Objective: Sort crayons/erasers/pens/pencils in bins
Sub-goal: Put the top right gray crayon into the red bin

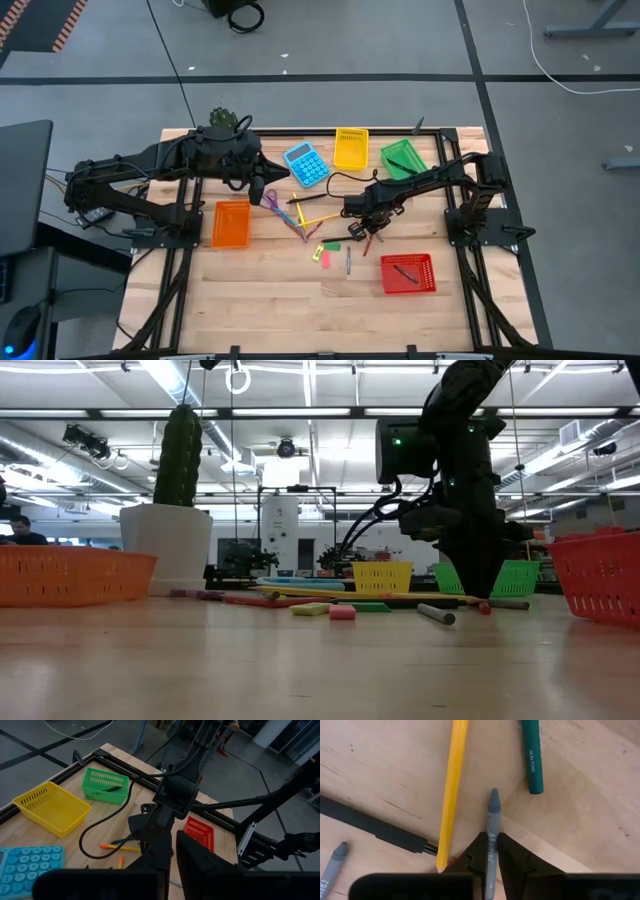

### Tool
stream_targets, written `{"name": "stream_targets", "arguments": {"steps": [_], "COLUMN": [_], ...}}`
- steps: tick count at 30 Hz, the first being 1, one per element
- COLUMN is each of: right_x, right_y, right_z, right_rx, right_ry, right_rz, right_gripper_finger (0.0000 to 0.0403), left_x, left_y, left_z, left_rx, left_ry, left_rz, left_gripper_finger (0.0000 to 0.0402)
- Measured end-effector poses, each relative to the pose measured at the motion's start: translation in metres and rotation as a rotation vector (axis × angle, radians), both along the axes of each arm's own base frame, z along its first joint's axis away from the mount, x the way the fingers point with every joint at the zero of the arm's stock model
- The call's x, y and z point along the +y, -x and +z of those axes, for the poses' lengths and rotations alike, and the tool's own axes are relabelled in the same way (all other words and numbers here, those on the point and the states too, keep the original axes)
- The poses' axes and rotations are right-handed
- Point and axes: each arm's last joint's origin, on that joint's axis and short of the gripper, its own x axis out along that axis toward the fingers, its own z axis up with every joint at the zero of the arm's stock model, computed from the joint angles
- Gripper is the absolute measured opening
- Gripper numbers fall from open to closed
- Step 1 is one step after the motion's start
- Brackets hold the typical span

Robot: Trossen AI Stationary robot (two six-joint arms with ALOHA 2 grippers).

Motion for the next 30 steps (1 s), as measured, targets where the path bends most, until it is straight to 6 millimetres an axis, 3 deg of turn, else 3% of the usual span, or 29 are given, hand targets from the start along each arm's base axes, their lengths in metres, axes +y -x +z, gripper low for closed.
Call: {"name": "stream_targets", "arguments": {"steps": [14,25,30], "right_x": [0.004,0.016,0.037], "right_y": [0.003,0.036,0.049], "right_z": [0.025,0.084,0.106], "right_rx": [-0.036,-0.146,-0.234], "right_ry": [-0.102,-0.118,-0.16], "right_rz": [0.03,0.094,0.163], "right_gripper_finger": [0.0041,0.0041,0.0041], "left_x": [0.0,0.0,0.0], "left_y": [0.001,0.001,0.001], "left_z": [-0.002,-0.003,-0.003], "left_rx": [0.024,0.039,0.038], "left_ry": [0.003,0.001,0.001], "left_rz": [0.0,0.005,0.01], "left_gripper_finger": [0.0029,0.0028,0.0023]}}
